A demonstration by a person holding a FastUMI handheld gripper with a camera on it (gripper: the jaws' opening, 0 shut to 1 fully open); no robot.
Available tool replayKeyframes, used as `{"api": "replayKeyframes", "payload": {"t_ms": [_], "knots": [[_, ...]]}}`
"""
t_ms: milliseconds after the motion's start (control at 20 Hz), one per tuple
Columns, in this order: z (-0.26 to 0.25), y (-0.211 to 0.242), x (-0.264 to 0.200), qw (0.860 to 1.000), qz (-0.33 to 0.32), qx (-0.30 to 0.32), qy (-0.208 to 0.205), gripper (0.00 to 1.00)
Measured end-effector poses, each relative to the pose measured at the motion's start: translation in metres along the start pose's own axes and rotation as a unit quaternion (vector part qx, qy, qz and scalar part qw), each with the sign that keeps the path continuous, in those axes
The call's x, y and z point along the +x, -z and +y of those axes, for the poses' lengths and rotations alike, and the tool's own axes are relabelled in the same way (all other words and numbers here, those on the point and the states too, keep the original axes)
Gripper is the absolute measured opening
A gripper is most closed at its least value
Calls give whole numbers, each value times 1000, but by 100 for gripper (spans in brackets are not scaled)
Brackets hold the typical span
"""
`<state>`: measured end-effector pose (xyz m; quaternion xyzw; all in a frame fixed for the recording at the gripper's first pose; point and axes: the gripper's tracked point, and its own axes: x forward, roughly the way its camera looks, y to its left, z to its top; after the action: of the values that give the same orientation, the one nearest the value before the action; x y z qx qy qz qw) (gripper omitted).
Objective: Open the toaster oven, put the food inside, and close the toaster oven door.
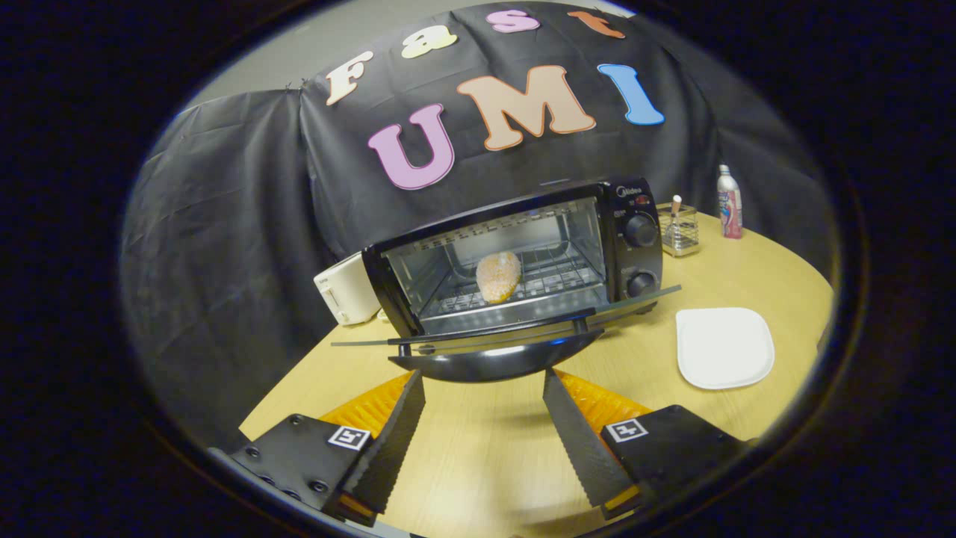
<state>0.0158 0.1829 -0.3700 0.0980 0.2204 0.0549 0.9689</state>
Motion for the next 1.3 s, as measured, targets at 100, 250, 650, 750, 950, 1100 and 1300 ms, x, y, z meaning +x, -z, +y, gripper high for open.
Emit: {"api": "replayKeyframes", "payload": {"t_ms": [100, 250, 650, 750, 950, 1100, 1300], "knots": [[-1, -13, 13, 1000, -11, -17, 9, 98], [6, -32, 30, 999, -27, -18, 2, 98], [30, -88, 26, 996, -77, -42, -9, 98], [35, -103, 13, 993, -97, -60, -9, 98], [43, -140, -15, 988, -135, -71, -13, 98], [44, -160, -36, 984, -156, -83, -8, 98], [43, -179, -56, 980, -174, -95, 0, 98]]}}
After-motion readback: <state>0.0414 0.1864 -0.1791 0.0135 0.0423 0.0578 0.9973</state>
